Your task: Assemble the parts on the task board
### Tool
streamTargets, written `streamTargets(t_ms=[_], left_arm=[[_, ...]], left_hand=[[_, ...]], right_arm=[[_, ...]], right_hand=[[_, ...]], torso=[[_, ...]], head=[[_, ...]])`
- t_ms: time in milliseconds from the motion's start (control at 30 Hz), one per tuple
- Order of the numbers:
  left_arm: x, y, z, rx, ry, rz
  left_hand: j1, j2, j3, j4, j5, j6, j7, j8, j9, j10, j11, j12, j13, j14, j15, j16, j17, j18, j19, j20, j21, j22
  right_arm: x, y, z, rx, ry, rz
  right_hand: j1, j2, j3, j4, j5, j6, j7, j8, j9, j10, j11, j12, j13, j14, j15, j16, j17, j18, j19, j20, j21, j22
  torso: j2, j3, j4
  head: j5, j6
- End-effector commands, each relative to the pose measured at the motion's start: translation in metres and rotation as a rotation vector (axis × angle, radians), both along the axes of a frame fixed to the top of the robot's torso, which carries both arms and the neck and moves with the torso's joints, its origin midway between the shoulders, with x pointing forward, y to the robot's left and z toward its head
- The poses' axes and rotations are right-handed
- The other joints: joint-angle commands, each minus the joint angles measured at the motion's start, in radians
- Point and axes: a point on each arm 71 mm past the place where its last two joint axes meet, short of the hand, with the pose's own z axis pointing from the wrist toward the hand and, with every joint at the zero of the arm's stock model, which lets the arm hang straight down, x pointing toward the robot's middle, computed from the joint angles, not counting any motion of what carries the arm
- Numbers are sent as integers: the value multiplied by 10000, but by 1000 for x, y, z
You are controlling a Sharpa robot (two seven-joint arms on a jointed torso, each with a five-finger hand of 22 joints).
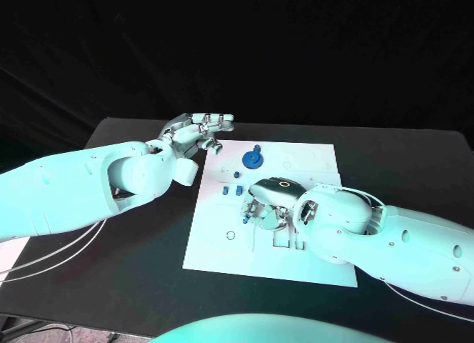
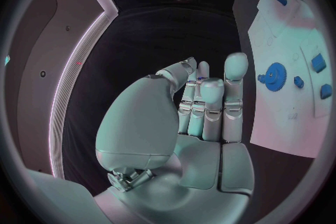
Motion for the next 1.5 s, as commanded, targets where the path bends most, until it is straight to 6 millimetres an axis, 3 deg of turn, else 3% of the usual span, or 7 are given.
streamTargets(t_ms=[33,900,1200,1500], left_arm=[[-1,-2,1,-71,-62,-225],[-1,-3,1,-14,-77,-303],[-1,-3,1,-10,-76,-295],[-1,-2,1,0,-72,-276]], left_hand=[[40,28,-63,-6,-37,-73,24,25,-15,-72,15,50,14,-69,-32,-49,-9,64,-75,14,-27,-9],[40,28,-63,-6,-37,-73,24,25,-15,-72,15,50,14,-69,-32,-49,-9,64,-75,14,-27,-9],[40,28,-63,-6,-37,-73,24,25,-15,-72,15,50,14,-69,-32,-49,-9,64,-75,14,-27,-9],[70,52,-75,-31,-32,-82,26,32,-14,-92,16,77,21,-80,-29,-46,-26,69,-82,19,-61,-31]], right_arm=[[0,0,-2,-312,-106,13],[2,2,-7,-903,70,25],[1,3,-8,-836,236,29],[0,4,-8,-747,310,49]], right_hand=[[-91,-18,-78,10,-17,61,-33,33,17,-54,16,-50,6,277,41,5,-15,3,-12,68,-61,-3],[-274,-24,-309,47,-6,-62,-19,-10,35,-204,60,-162,-11,266,75,-3,-43,5,-24,96,-86,-20],[-594,-308,-770,146,207,-516,129,-62,-45,-706,224,-293,-40,251,207,0,-81,7,-41,203,-129,-56],[-547,-276,-818,125,249,-569,134,-44,-60,-693,220,-235,-19,248,215,8,-82,11,-39,226,-134,-57]], torso=[[-5,0,-3],[-11,-5,-7],[-13,-3,-15],[1,4,-2]], head=[[-3,-3],[-12,-60],[-1,-77],[1,-78]])
